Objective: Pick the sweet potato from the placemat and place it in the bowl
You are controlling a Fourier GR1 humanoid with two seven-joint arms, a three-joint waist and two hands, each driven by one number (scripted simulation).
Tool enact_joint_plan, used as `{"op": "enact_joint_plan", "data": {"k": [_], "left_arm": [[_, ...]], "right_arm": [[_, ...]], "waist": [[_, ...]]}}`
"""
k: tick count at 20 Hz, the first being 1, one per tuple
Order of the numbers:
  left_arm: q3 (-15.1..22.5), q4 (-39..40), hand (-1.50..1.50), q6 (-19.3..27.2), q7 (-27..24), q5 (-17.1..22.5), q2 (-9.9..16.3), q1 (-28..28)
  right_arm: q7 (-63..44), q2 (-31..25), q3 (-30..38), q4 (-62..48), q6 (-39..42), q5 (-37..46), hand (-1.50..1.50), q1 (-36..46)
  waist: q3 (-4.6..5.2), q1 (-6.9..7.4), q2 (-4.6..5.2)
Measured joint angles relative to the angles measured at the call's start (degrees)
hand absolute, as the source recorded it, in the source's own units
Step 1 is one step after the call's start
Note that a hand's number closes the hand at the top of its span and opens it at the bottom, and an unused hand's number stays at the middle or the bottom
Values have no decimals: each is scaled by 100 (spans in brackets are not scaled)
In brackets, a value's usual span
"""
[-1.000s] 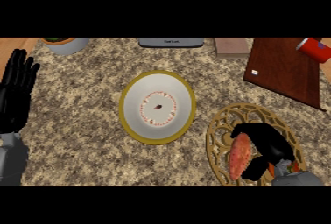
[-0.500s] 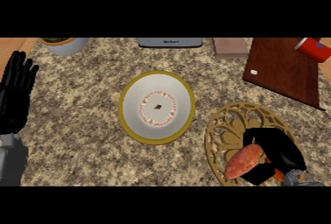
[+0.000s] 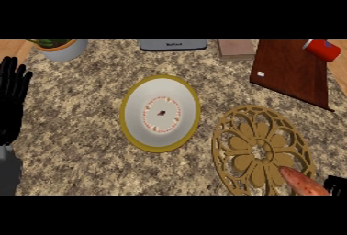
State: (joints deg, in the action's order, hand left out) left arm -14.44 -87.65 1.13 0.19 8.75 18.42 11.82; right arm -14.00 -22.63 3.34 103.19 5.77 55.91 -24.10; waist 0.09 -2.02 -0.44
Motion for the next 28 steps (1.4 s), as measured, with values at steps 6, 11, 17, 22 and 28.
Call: {"op": "enact_joint_plan", "data": {"k": [6,11,17,22,28], "left_arm": [[6,-97,0,-47,4,24,-25,-73],[76,-81,0,6,-37,-81,-77,-34],[127,-34,0,21,-77,-122,-140,-22],[180,-16,0,15,-61,-142,-168,46],[187,32,0,-33,-34,-125,-144,131]], "right_arm": [[-207,49,547,1848,-12,-225,150,-1087],[-184,152,603,3020,149,-564,150,-1260],[-300,268,277,3171,263,-635,150,-555],[-832,619,-362,3199,525,-697,150,411],[-2191,1104,-1164,3162,1205,-719,150,1929]], "waist": [[1,28,7],[4,58,16],[10,111,20],[17,200,32],[21,286,42]]}}
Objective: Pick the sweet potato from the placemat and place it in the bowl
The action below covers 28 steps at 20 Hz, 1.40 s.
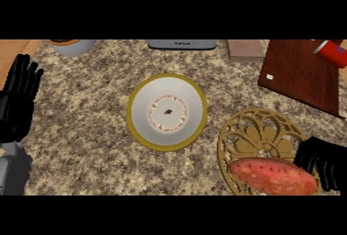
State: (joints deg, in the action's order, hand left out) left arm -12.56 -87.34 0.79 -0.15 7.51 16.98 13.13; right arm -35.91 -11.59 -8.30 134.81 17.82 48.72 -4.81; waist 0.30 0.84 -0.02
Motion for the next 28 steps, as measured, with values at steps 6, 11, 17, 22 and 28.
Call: {"op": "enact_joint_plan", "data": {"k": [6,11,17,22,28], "left_arm": [[-37,188,0,-40,16,23,45,222],[-72,117,0,-71,30,56,57,174],[-60,329,0,-48,-49,16,6,322],[-77,242,0,-81,-29,25,23,236],[-59,234,0,-20,27,-19,4,335]], "right_arm": [[-1591,708,-731,-440,689,83,150,2051],[-2129,1004,-1074,-1434,517,-75,150,3314],[-2300,1103,-1405,-3154,-229,-347,150,4270],[-2308,1127,-1888,-4323,-1087,-213,150,4450],[-2245,1136,-1991,-5563,-2052,-129,-150,4346]], "waist": [[-7,14,5],[-14,27,3],[-22,41,20],[-25,36,16],[-29,33,29]]}}
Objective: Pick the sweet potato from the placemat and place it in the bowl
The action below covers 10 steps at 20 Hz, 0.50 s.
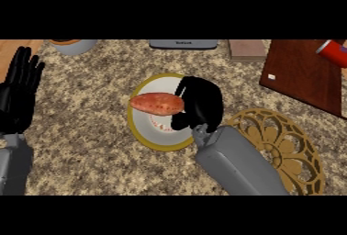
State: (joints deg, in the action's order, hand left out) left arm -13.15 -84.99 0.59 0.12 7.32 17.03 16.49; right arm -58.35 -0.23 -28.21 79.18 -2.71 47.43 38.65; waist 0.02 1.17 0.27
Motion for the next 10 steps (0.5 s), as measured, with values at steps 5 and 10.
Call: {"op": "enact_joint_plan", "data": {"k": [5,10], "left_arm": [[-36,24,0,-107,-69,64,23,-52],[0,22,0,-95,-132,23,-29,-97]], "right_arm": [[302,8,21,-809,-1215,-563,-150,-21],[1048,12,19,-1191,-2562,-1093,-150,-53]], "waist": [[-3,47,15],[-6,68,20]]}}
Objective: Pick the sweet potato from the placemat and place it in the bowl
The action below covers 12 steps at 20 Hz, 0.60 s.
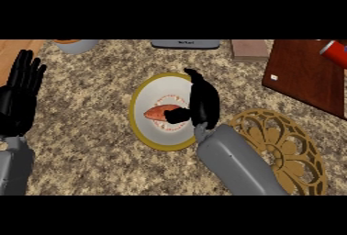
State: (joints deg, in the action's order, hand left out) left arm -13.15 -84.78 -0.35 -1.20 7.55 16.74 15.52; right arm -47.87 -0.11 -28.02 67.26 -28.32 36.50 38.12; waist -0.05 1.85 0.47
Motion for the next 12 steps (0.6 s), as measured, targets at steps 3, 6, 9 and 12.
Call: {"op": "enact_joint_plan", "data": {"k": [3,6,9,12], "left_arm": [[22,-52,0,29,58,-14,-22,-10],[-27,-61,0,33,70,1,-3,-61],[-72,-32,0,47,24,-10,14,-74],[-85,-13,0,48,-38,-21,-5,-139]], "right_arm": [[367,0,139,-115,-746,71,-150,50],[615,-16,354,-68,-1312,218,-150,-42],[825,-128,632,164,-1630,242,-150,-318],[1045,-315,859,585,-1882,137,-150,-846]], "waist": [[0,-30,-11],[1,-96,-30],[2,-160,-43],[2,-221,-53]]}}
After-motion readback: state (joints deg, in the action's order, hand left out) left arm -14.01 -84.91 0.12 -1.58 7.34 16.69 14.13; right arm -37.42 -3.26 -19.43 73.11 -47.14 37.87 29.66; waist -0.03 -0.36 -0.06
